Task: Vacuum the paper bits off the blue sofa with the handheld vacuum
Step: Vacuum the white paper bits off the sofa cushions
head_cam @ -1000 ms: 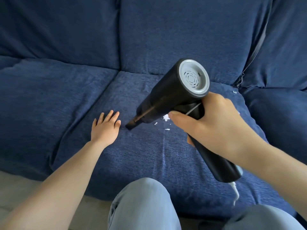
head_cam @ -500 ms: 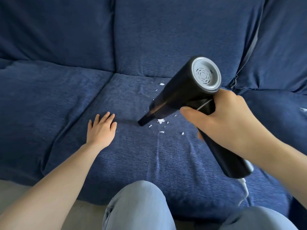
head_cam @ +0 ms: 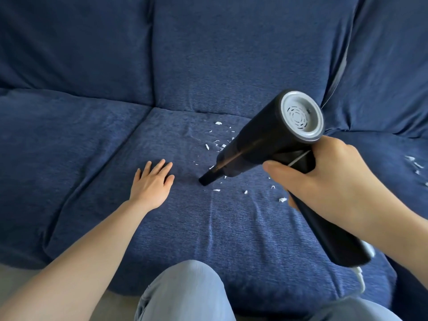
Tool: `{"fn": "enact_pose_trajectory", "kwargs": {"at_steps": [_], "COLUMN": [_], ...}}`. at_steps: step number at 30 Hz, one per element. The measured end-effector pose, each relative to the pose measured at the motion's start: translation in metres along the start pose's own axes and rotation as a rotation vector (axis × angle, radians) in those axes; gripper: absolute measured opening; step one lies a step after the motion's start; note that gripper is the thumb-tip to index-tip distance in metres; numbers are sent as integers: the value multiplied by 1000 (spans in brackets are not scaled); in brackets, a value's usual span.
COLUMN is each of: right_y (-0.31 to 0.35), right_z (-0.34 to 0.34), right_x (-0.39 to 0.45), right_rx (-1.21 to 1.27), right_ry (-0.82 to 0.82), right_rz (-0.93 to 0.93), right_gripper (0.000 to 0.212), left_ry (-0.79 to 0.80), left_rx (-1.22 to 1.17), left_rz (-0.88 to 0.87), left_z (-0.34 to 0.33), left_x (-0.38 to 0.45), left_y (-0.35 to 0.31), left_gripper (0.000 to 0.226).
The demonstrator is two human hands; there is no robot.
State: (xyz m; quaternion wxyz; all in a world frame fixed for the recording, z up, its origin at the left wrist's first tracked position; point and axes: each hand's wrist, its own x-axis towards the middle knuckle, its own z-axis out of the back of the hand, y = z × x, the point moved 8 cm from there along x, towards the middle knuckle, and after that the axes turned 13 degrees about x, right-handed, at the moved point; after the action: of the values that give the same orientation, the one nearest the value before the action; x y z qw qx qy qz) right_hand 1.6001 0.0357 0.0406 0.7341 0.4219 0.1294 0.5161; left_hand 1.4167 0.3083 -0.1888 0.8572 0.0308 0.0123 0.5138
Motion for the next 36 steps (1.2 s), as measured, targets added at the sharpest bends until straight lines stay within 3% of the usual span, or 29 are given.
{"fn": "enact_pose_trajectory", "kwargs": {"at_steps": [14,25,36], "right_y": [-31,-45,-62], "right_z": [-28,-51,-49], "right_x": [57,101,146], "right_rx": [50,102,87], "right_ry": [-130,-88,-172], "right_rz": [-5,30,-2], "right_gripper": [32,27,26], "left_ry": [-33,-43,-133], "left_rx": [-29,-21,-44], "left_rz": [-56,-37,-14], "left_z": [6,3,-1], "left_x": [30,67,68], "left_y": [-26,-28,-25], "left_gripper": [55,57,57]}}
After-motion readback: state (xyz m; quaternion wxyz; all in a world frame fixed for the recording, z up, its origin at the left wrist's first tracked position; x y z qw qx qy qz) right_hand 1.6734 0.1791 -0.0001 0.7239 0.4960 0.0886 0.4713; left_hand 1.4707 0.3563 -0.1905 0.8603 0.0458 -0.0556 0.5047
